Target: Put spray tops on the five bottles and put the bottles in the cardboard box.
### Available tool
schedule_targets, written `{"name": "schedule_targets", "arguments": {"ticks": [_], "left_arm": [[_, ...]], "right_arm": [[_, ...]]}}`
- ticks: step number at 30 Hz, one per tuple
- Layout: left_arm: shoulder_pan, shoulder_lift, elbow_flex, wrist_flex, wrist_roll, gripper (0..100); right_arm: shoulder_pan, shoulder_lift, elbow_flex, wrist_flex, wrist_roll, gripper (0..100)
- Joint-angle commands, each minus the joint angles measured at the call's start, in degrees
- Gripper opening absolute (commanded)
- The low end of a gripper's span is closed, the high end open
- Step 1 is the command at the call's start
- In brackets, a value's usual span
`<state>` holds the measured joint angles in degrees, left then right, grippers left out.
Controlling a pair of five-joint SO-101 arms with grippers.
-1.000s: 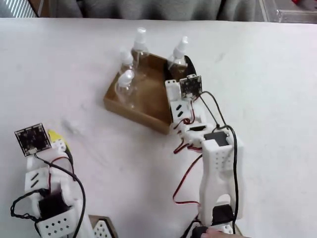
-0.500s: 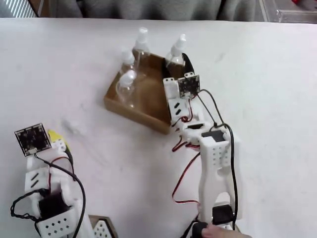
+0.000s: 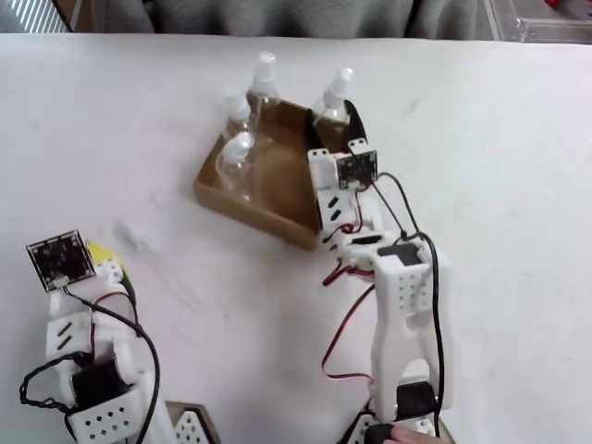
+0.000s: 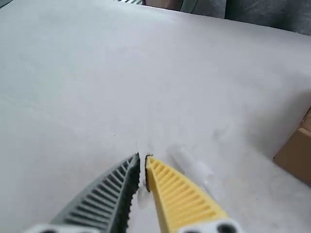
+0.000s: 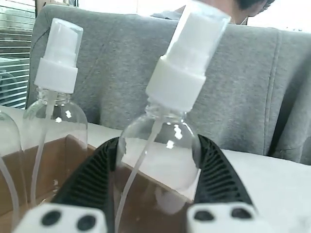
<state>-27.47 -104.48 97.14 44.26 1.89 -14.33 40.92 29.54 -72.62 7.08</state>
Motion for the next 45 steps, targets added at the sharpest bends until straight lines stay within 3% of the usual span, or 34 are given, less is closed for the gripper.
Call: {"name": "schedule_targets", "arguments": {"ticks": [1,25,33,45], "left_arm": [[-0.31,-0.57,-0.18,-1.67,0.44,3],[-0.31,-0.57,-0.18,-1.58,0.44,3],[-0.4,-0.57,-0.18,-1.67,0.44,3],[-0.4,-0.57,-0.18,-1.67,0.35,3]], "right_arm": [[0.4,-5.32,0.97,-0.84,0.18,1.5],[-1.1,-3.56,-0.35,4.0,0.62,1.5],[-1.1,-3.56,-0.35,7.08,0.62,16.0],[-1.8,-3.65,-0.26,7.69,0.62,16.6]]}}
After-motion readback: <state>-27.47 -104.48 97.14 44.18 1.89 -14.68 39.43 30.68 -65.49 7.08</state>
